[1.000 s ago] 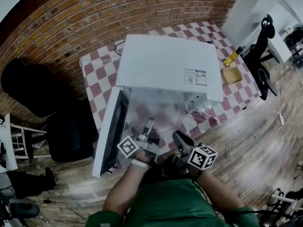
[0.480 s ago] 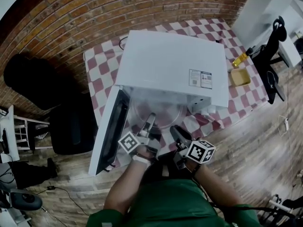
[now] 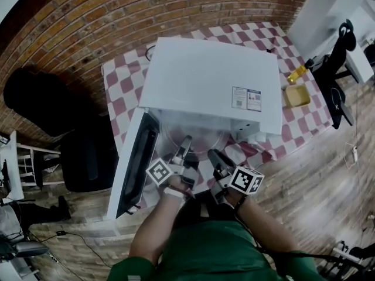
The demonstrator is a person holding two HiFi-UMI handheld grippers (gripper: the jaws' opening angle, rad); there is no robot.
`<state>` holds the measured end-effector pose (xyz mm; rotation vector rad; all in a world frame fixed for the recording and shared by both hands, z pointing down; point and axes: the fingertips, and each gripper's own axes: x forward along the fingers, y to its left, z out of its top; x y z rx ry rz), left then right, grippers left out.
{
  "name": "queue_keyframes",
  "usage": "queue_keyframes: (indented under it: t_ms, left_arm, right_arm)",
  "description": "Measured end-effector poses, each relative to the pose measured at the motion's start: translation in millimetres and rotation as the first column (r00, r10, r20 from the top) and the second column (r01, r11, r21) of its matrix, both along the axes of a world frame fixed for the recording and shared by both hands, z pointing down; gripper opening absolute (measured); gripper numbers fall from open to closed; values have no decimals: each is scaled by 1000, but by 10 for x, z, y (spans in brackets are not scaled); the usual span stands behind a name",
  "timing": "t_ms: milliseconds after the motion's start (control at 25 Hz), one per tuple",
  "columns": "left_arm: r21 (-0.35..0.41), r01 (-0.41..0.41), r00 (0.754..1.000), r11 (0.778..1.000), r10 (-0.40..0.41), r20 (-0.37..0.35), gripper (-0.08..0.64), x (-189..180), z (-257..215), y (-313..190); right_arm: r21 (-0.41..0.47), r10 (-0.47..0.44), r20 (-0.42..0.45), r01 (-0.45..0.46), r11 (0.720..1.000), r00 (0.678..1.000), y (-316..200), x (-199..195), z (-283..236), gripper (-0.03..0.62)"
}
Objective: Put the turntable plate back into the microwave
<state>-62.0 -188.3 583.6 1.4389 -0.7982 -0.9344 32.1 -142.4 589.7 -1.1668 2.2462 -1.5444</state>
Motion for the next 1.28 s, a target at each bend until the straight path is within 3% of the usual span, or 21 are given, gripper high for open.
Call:
queue_keyframes:
  t_ms: [160,400,560,760,1000,1280]
  left_arm:
    - [7,-23,999,1000,22,27,37,54,60,-97]
    - [5,-10,1000,1000,10,12,38,37,96,-236]
    - [-19,-27,998,999,28,56,45,17,254,-319]
    - [-16,-25,999,1000,25,31,49,11,254,-404]
    - [-38,-61,988,997,66,137,52,-12,405,-487]
    - [-47,-101,978,994,108,178,55,25,480,-582]
  right_arm:
    - [-40,-8,-13,8,999,1000,-68,8,80,112]
    - [-19,11,-16,-12,1000,1000,-228,9,68,107]
    - [-28,23,-26,-24,999,999,-317,-2,109,107]
    - [-13,19,-44,-20,1000,999,-413,-26,140,109]
    - [-9,32,-57,-32,999,998,-500,-6,201,112]
    - [-2,36,-93,-37,999,995,-606,31,285,115]
